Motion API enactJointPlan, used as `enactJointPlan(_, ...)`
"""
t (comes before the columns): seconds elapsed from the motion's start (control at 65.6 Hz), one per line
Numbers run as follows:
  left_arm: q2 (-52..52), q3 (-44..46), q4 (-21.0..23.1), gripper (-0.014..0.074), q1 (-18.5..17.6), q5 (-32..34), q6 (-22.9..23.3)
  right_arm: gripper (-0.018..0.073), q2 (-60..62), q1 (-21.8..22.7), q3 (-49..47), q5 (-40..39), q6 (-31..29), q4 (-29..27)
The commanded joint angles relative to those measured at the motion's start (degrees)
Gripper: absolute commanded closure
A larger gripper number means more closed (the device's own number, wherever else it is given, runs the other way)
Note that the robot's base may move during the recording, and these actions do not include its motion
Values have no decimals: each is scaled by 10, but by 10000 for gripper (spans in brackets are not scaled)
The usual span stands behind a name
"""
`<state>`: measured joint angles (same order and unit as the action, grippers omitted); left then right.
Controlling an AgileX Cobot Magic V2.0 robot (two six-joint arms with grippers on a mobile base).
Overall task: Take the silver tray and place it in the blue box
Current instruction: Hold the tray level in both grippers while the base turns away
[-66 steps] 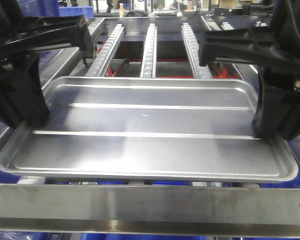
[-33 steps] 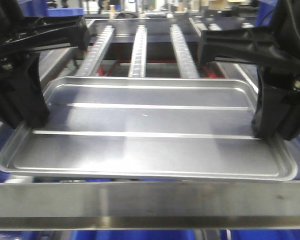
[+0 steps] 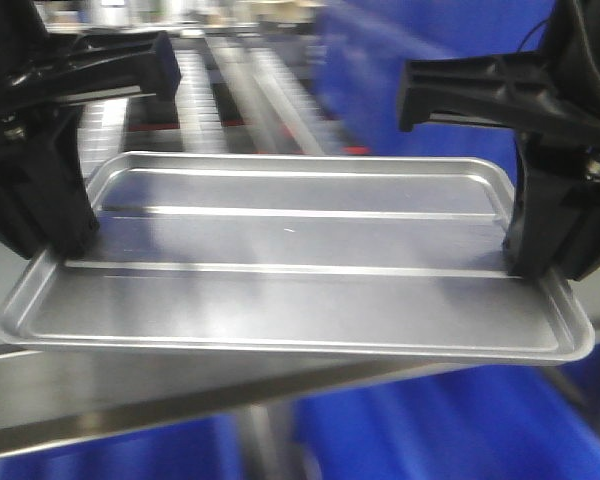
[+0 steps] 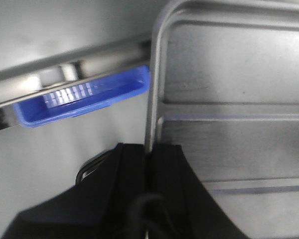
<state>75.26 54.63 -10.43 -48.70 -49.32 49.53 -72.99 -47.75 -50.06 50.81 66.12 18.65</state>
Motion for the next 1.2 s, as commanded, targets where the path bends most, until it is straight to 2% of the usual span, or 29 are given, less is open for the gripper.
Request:
enactJointPlan(0.0, -12, 15, -13, 701, -3, 9, 6, 505, 16, 1, -12, -3, 2, 25)
enactJointPlan(0.64, -12, 15, -13, 701, -3, 9, 6, 505, 16, 1, -12, -1, 2, 25)
enactJointPlan(1.189, -12, 15, -12, 701, -3, 9, 6, 505, 16, 1, -12, 40, 2, 25)
